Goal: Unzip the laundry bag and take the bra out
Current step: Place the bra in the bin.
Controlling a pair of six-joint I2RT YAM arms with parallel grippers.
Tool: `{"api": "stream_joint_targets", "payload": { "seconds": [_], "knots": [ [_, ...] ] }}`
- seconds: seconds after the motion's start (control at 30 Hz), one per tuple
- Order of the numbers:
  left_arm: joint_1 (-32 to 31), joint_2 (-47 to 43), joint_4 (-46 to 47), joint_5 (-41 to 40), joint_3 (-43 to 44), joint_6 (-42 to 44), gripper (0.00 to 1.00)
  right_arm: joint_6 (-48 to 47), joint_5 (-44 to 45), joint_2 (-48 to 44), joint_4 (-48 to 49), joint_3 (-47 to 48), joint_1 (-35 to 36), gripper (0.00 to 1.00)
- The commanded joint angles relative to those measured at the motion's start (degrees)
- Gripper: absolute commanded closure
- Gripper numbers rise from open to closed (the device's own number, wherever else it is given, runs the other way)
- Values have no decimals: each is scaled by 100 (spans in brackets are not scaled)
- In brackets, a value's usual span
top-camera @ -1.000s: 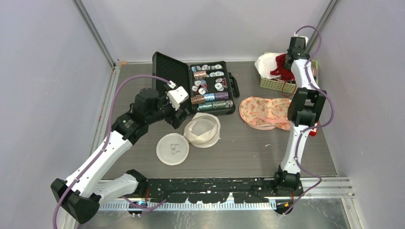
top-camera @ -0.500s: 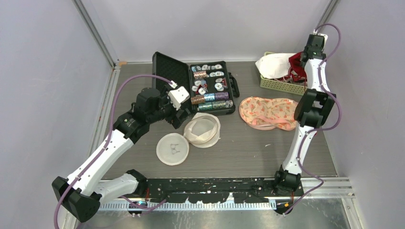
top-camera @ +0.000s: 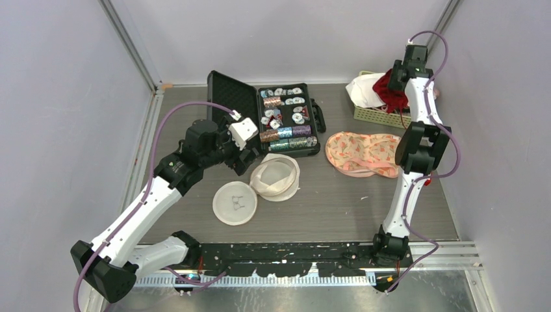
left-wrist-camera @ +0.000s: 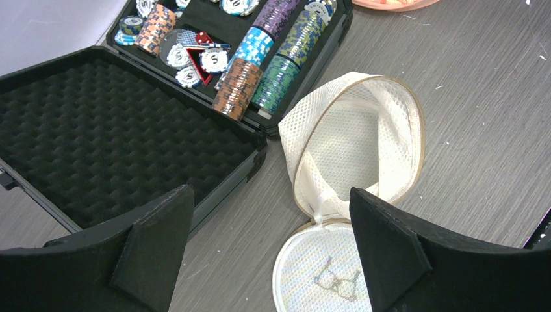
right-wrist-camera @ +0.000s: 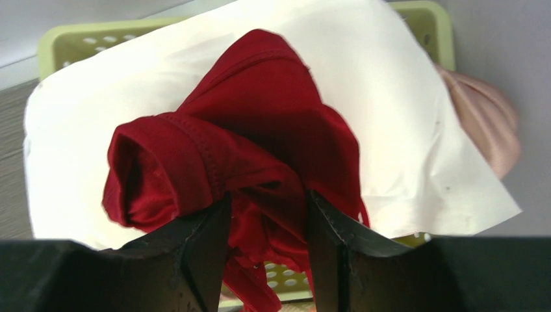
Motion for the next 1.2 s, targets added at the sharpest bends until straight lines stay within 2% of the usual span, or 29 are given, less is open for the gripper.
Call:
{"api": "stream_joint_targets", "payload": {
  "seconds": [0.0,0.23,0.33,0.47,0.6,0.8,1.17],
  "knots": [
    [41,-75,171,100,-28,91,10,206,-402,-570,-142,-48,167,47],
    [50,-113,140,91,-52,110,10,206,-807,-669,-423,-126,343,29],
    [50,-141,148,100,-90,108,10,134,-1067,-804,-442,-282,401,26],
    [50,-161,156,91,-106,105,10,46,-996,-930,-402,-448,439,25],
    [60,-183,150,100,-125,107,10,-16,-998,-1014,-477,-451,439,17],
    [63,-237,91,100,-134,115,10,-42,-807,-1243,-351,-508,295,16],
    [59,-285,33,116,-163,133,10,61,-2341,-1272,-303,-154,-222,14]
  ]
}}
